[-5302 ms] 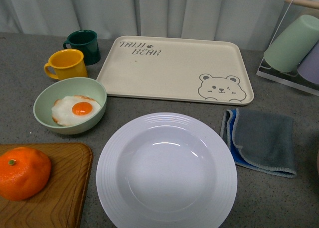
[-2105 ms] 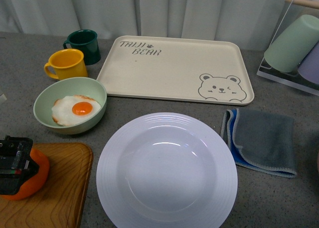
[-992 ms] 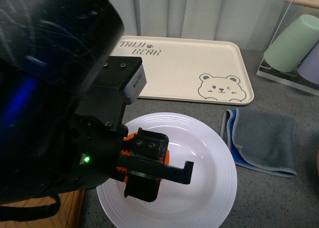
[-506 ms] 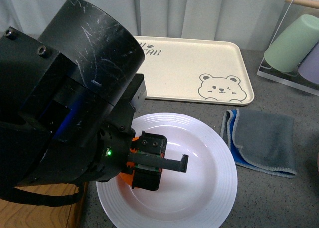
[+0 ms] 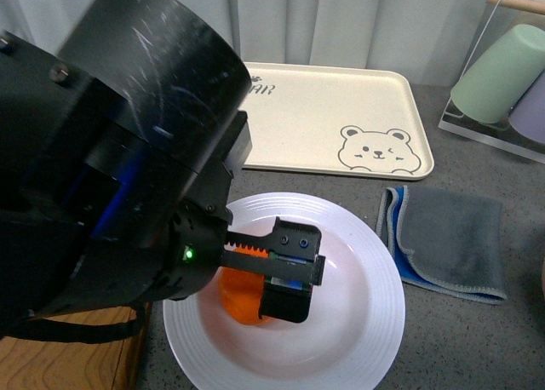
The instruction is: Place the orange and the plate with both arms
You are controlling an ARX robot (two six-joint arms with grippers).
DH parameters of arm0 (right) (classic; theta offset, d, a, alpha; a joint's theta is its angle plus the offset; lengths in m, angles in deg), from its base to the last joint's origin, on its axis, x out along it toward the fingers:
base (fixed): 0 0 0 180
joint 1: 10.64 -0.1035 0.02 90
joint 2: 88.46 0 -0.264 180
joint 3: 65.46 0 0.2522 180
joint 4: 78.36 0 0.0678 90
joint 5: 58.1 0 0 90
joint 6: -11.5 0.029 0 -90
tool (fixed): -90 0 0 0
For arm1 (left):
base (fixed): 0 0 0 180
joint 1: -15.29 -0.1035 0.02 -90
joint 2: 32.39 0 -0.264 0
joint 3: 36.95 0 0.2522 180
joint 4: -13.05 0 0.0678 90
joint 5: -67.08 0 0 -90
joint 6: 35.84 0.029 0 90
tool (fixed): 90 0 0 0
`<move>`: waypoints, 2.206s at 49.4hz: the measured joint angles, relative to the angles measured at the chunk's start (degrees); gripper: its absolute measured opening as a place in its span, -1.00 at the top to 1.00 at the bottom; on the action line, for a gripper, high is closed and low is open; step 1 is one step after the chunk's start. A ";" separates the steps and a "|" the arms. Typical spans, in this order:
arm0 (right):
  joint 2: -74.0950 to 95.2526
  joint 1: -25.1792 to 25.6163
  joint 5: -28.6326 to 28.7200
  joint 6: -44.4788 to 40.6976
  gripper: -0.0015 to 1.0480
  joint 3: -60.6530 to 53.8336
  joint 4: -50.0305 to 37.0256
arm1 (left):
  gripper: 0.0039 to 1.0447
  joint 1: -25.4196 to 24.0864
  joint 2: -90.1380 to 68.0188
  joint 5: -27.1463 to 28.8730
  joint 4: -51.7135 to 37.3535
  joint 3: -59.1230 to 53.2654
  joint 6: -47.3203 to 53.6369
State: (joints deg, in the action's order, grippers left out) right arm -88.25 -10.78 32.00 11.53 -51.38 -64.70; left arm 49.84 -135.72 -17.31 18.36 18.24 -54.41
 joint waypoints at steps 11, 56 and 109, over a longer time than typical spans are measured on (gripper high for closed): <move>0.00 0.00 0.17 -0.02 -0.82 0.00 0.00 | -0.53 -1.29 4.15 20.44 -32.72 -13.73 8.72; 0.00 0.04 0.00 0.00 -0.82 0.00 0.07 | 0.93 -28.06 64.39 0.59 -29.27 -40.24 18.12; 0.00 0.04 0.00 0.00 -0.82 0.00 0.07 | 0.27 -34.40 91.52 -5.57 -3.80 -40.26 18.14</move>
State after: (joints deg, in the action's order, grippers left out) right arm -88.25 -10.74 32.00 11.53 -51.38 -64.63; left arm 15.43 -44.21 -22.88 14.56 -22.02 -36.27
